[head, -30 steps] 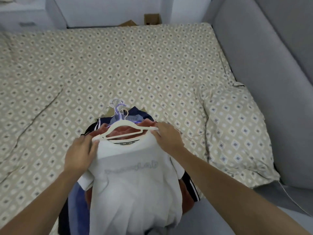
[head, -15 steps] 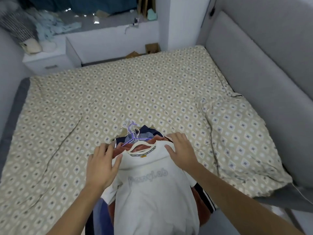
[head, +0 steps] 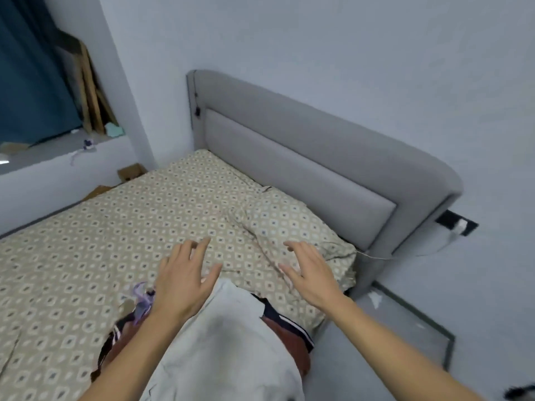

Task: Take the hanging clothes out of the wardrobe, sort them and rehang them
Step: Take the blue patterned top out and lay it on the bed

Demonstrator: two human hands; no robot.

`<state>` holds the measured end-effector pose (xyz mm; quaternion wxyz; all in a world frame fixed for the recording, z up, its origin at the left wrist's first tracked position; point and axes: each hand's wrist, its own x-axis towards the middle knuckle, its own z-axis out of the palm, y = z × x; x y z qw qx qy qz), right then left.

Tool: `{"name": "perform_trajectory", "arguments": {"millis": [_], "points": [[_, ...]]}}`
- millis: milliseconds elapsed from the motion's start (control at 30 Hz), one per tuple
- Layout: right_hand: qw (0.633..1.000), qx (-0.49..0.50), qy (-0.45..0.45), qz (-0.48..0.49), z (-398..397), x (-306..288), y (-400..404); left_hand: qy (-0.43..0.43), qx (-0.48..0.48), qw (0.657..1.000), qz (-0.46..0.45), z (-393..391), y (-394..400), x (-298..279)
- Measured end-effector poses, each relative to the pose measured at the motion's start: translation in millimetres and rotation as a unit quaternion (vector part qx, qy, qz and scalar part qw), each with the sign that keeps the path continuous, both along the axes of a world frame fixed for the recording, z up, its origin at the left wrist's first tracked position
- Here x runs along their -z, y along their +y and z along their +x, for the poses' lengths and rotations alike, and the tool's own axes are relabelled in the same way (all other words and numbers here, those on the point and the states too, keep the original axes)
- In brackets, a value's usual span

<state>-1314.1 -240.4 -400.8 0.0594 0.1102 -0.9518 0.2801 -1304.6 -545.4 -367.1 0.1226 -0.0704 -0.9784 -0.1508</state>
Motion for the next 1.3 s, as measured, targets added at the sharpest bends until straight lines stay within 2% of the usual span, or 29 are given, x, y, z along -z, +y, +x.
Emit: {"name": "perform_trajectory", "arguments": {"millis": [267, 467, 700, 900, 1033, 1133, 1300], "points": [[0.974, 0.216, 0.066, 0.025, 138.6, -71.3, 170.5, 0.061, 0.226, 0.972, -0.012, 18.2, 195.3, -49.4], [0.927, 0.361, 0.087, 0.048, 264.9, -102.7, 284.4, 0.095, 0.379, 0.920, -0.008, 63.3, 365.4, -75.0], [0.868, 0.485, 0.099, 0.047, 401.7, -112.2, 368.8, 0.119, 0.519, 0.846, 0.019, 150.7, 524.8, -84.6], [0.792, 0.598, 0.114, 0.047, 508.7, -114.5, 405.8, 0.089, 0.657, 0.746, 0.061, 233.4, 633.7, -87.4], [0.716, 0.684, 0.120, 0.073, 570.9, -118.7, 415.7, 0.072, 0.731, 0.674, 0.076, 284.1, 694.8, -95.2], [0.655, 0.743, 0.109, 0.086, 608.7, -119.8, 410.9, 0.071, 0.786, 0.608, 0.086, 320.9, 729.0, -98.9], [0.575, 0.804, 0.105, 0.109, 670.3, -118.9, 387.9, 0.064, 0.851, 0.513, 0.089, 394.6, 769.4, -96.5]]}}
